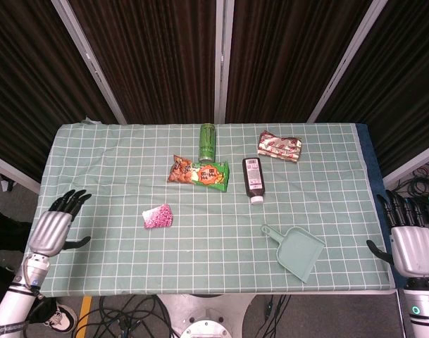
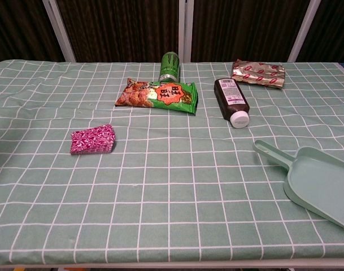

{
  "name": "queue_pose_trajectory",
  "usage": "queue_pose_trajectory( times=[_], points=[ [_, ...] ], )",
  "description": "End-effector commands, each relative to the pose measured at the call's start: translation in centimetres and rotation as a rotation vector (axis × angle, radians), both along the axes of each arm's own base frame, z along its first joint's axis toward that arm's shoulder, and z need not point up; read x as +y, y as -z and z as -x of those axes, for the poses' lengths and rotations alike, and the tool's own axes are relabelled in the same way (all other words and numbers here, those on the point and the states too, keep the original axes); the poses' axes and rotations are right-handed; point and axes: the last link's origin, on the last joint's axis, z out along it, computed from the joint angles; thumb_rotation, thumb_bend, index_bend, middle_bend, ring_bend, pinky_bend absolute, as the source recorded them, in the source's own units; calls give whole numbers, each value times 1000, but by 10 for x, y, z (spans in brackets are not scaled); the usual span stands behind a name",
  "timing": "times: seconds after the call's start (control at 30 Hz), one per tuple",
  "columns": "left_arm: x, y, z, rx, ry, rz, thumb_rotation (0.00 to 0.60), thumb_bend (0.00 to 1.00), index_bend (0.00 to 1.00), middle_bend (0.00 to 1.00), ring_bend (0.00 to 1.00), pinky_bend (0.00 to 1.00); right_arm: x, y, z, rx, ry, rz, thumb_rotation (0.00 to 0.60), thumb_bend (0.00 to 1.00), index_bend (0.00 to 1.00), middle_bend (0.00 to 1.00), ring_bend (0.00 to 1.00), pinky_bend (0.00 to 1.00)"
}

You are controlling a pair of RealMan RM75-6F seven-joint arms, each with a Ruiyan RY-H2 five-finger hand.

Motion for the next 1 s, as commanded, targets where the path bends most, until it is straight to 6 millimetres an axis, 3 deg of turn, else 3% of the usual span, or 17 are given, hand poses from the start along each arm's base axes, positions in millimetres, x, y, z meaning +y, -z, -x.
queue_pose_trajectory(
  times=[0.03, 0.47, 1.0],
  points=[
    [10, 19, -16, -28, 29, 53, 600, 146, 102, 78, 0, 164, -1, 1, 0, 0, 3, -4, 600, 83, 0, 0, 0, 0],
    [44, 84, -53, -24, 35, 196, 600, 146, 103, 106, 0, 163, -2, -2, 2, -16, -9, 4, 600, 92, 0, 0, 0, 0],
    [77, 130, -70, -9, 15, 237, 600, 148, 116, 180, 14, 166, 0, -7, 8, -19, 5, 10, 600, 95, 0, 0, 0, 0]
  ],
)
